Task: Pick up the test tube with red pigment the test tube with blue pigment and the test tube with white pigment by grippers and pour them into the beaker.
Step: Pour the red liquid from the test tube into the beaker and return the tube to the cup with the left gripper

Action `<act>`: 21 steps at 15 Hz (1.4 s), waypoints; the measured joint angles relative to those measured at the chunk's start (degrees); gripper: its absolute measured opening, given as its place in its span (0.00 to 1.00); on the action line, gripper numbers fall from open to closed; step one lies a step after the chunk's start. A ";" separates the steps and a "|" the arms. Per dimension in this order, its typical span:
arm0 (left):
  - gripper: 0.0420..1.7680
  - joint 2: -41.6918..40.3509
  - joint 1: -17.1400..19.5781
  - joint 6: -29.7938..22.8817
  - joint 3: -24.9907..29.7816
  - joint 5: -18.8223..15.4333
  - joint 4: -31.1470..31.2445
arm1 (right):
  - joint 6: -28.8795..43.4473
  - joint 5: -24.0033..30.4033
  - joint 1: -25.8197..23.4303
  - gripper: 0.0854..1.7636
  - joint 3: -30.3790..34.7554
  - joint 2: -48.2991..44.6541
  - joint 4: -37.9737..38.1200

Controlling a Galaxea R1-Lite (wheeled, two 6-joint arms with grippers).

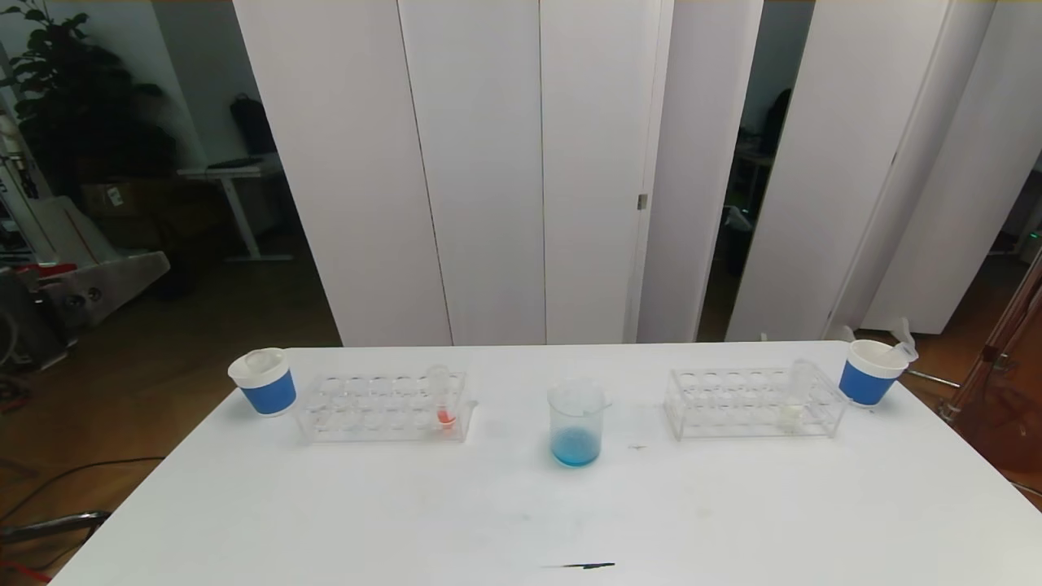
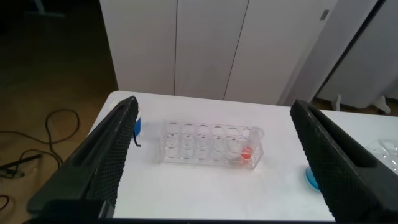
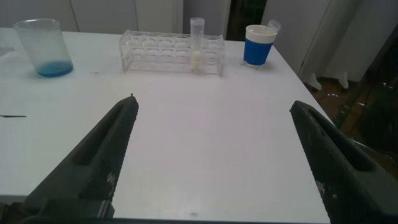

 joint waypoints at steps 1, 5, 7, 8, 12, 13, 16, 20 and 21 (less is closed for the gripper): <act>0.99 3.01 -0.63 -0.09 1.13 0.09 -2.99 | 0.02 0.01 0.00 0.99 0.00 0.00 0.02; 0.99 13.98 -4.74 -0.06 8.69 0.72 -19.08 | 0.02 0.01 0.00 0.99 0.00 0.00 0.00; 0.99 18.16 -7.14 -0.24 13.79 1.46 -26.27 | 0.00 0.01 0.00 0.99 0.00 0.00 0.00; 0.99 19.87 -8.16 -0.28 16.38 1.84 -29.96 | 0.00 0.01 0.00 0.99 0.00 0.00 0.02; 0.99 27.23 -11.65 -0.05 26.90 3.01 -48.46 | 0.00 0.04 0.00 0.99 0.00 0.00 0.00; 0.99 29.09 -12.41 -0.11 28.62 3.52 -50.92 | 0.00 0.01 0.00 0.99 0.00 0.00 0.02; 0.99 34.65 -13.73 -1.57 30.74 6.42 -57.26 | 0.00 0.01 0.00 0.99 0.00 0.00 0.02; 0.99 41.11 -15.87 -2.60 29.78 9.84 -61.78 | 0.00 0.01 0.00 0.99 0.00 0.00 0.02; 0.99 42.67 -16.26 -2.73 29.20 10.23 -62.77 | 0.02 0.01 0.00 0.99 0.00 0.00 0.02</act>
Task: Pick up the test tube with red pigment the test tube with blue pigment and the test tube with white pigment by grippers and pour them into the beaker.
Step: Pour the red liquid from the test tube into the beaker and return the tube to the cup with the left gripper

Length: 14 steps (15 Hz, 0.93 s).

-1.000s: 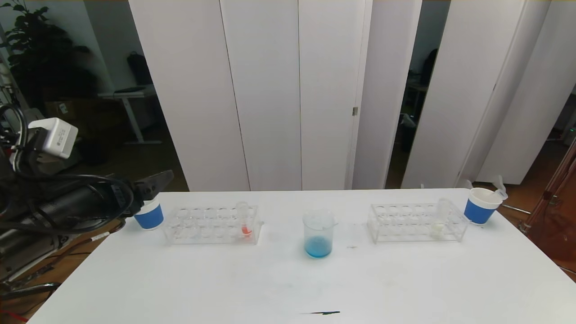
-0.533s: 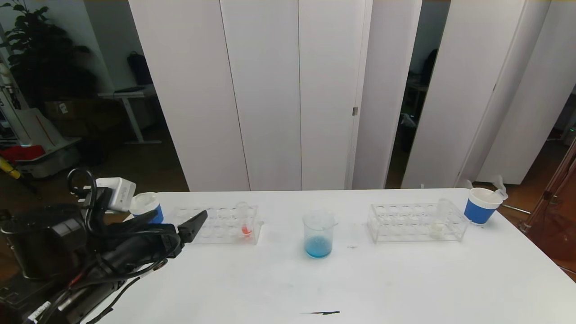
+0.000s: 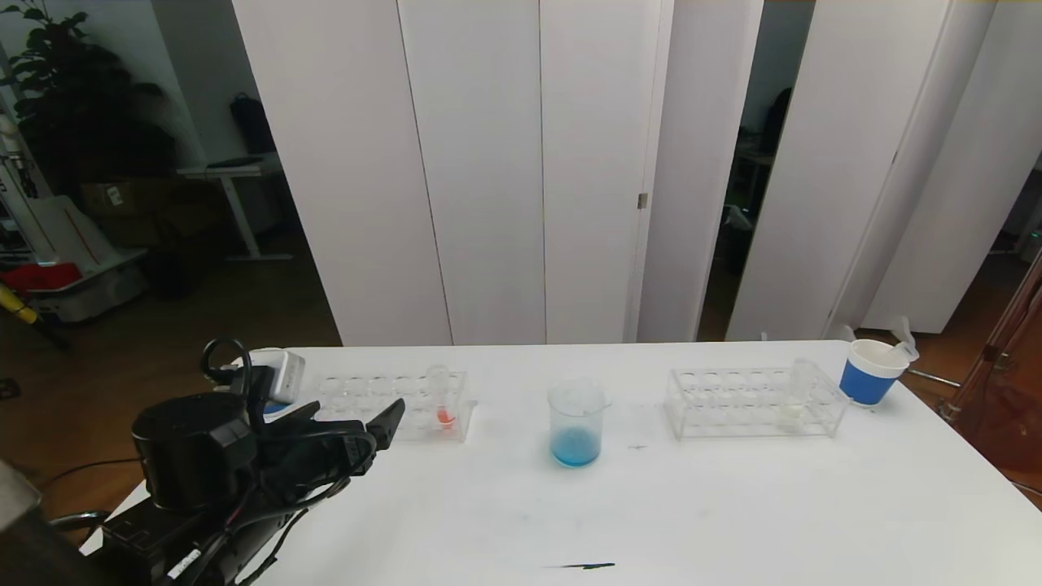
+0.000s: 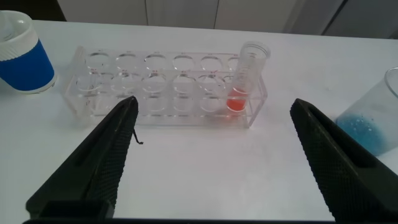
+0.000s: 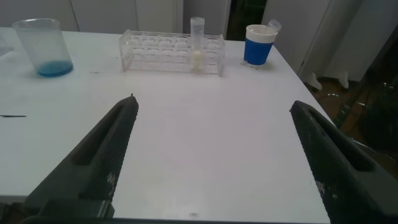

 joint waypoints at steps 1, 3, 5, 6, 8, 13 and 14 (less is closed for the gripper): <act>0.99 1.28 -0.46 -0.35 -0.63 0.11 -0.61 | -0.02 0.00 0.00 0.99 0.00 0.00 -0.02; 0.99 3.01 -1.08 -0.61 -1.74 0.11 -0.66 | -0.02 0.00 0.00 0.99 0.00 0.00 0.00; 0.99 4.80 -2.07 -0.72 -3.15 0.30 -0.80 | -0.02 0.00 0.00 0.99 0.00 0.00 -0.02; 0.99 5.83 -2.71 -1.05 -4.08 0.66 -0.85 | -0.02 -0.01 0.00 0.99 0.00 0.00 -0.02; 0.99 7.78 -3.67 -2.12 -6.34 1.27 -0.77 | -0.02 0.02 0.00 0.99 0.00 0.00 0.00; 0.99 12.85 -4.33 -2.32 -12.04 3.45 -0.72 | -0.02 0.00 0.00 0.99 0.00 0.00 0.00; 0.99 13.62 -4.52 -2.32 -13.26 4.30 -0.63 | -0.02 -0.01 0.00 0.99 0.00 0.00 -0.02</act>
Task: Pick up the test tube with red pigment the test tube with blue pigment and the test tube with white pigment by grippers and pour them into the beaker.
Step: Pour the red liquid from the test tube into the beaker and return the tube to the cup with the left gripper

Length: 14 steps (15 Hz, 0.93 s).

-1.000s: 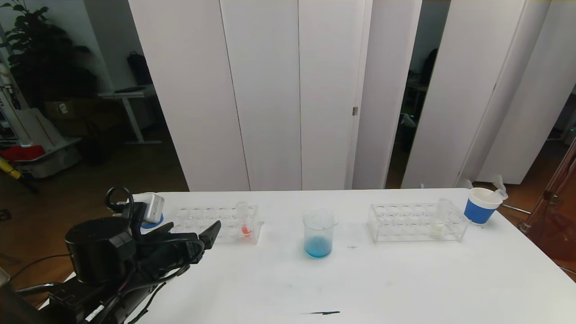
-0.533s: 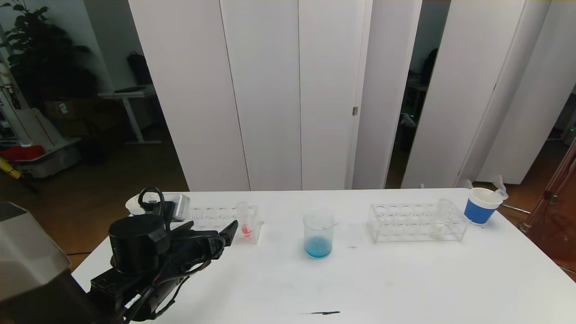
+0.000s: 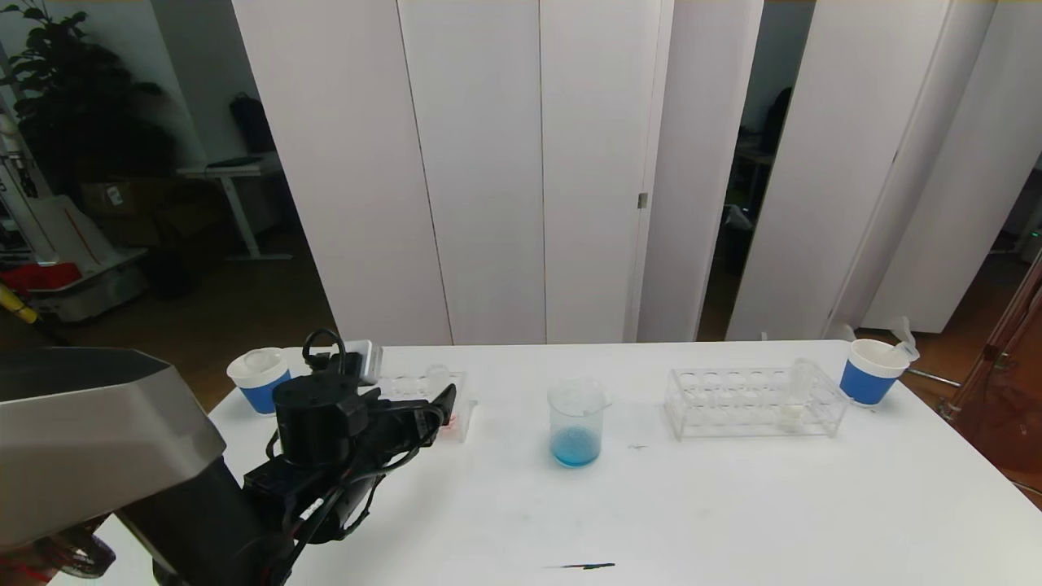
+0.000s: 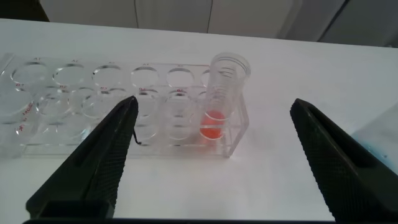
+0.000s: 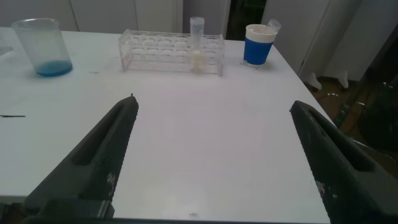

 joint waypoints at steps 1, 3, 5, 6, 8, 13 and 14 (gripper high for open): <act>0.99 0.78 -0.24 -0.02 -1.34 0.99 0.09 | 0.00 0.01 0.00 0.99 0.00 0.00 0.00; 0.99 2.27 -0.77 0.02 -3.57 2.63 0.09 | 0.00 0.01 0.00 0.99 0.00 0.00 0.00; 0.99 3.80 -1.60 -0.07 -5.14 4.13 0.02 | 0.00 0.01 0.00 0.99 0.00 0.00 0.00; 0.99 4.52 -1.88 -0.11 -5.67 4.53 -0.22 | 0.00 0.01 0.00 0.99 0.00 0.00 0.00; 0.99 5.85 -2.04 -0.94 -6.42 5.45 -0.24 | 0.00 0.04 0.00 0.99 0.00 0.00 0.02; 0.99 8.91 -2.04 -2.73 -8.98 6.00 0.00 | 0.02 0.01 0.00 0.99 0.00 0.00 0.02; 0.99 9.33 -1.99 -2.72 -9.45 6.01 0.00 | 0.02 0.04 0.00 0.99 0.00 0.00 0.00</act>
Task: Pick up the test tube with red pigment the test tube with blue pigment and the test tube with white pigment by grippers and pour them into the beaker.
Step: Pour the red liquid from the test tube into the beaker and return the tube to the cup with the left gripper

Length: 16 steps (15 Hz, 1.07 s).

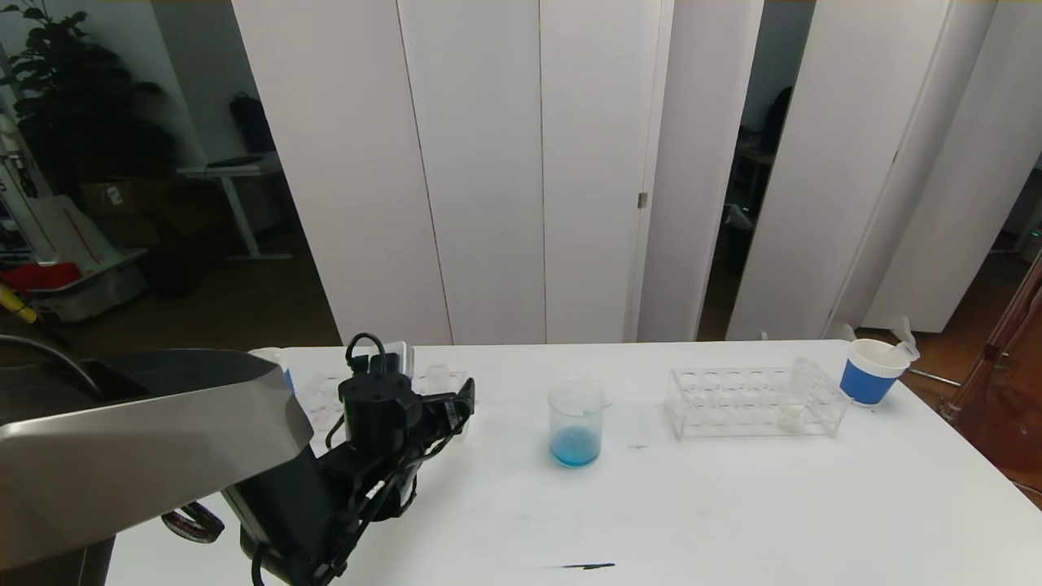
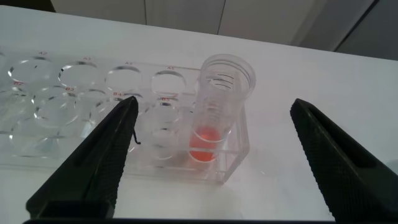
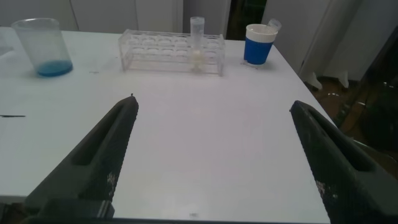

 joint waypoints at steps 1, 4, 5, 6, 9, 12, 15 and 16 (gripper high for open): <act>0.99 0.41 0.04 0.02 -0.61 0.21 -0.09 | 0.00 -0.02 0.00 0.99 0.00 0.00 0.02; 0.99 1.68 0.33 0.05 -2.45 0.90 0.33 | -0.02 -0.02 0.00 0.99 0.00 0.00 0.02; 0.99 2.08 0.44 0.05 -2.99 0.95 0.33 | 0.00 -0.02 0.00 0.99 0.00 0.00 0.00; 0.99 2.39 0.61 0.02 -3.34 1.04 0.37 | -0.02 0.00 0.00 0.99 0.00 0.00 0.02; 0.99 3.22 1.13 0.10 -4.22 1.15 0.39 | -0.02 -0.02 0.00 0.99 0.00 0.00 0.02; 0.99 3.77 1.44 0.29 -4.79 1.16 0.20 | -0.02 -0.02 0.00 0.99 0.00 0.00 0.02; 0.99 4.35 2.56 0.40 -5.60 1.15 0.56 | -0.05 -0.02 0.00 0.99 0.00 0.00 0.00; 0.99 4.51 2.79 0.40 -5.68 1.12 0.56 | -0.02 -0.02 0.00 0.99 0.00 0.00 0.00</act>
